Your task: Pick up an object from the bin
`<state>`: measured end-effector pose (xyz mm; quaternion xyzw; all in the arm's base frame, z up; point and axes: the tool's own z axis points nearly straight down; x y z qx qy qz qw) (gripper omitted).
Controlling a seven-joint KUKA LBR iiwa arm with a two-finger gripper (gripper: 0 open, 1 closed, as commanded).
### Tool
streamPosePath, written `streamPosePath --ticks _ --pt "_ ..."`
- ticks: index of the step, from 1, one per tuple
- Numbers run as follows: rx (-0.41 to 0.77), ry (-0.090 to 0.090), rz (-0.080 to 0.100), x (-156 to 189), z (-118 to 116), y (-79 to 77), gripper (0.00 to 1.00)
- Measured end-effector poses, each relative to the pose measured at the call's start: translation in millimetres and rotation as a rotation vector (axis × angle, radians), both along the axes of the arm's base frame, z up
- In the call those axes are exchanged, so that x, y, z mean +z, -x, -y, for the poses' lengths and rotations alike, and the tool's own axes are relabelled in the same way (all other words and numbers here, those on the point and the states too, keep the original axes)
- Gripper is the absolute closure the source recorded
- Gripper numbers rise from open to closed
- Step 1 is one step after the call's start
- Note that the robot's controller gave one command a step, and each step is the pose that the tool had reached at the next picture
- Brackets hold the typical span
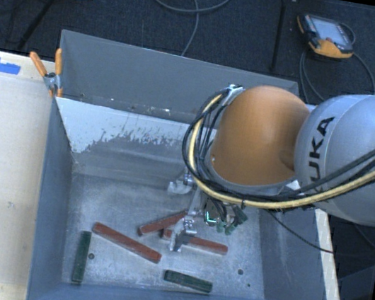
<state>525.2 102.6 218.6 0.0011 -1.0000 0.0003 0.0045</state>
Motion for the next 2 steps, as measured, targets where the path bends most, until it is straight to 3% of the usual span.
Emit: streamPosePath --ticks 1,2 --pt "-0.004 -0.001 0.007 4 1 -1.7 0.0" --pt "0.065 -0.001 0.013 -65 19 -29.5 0.0"
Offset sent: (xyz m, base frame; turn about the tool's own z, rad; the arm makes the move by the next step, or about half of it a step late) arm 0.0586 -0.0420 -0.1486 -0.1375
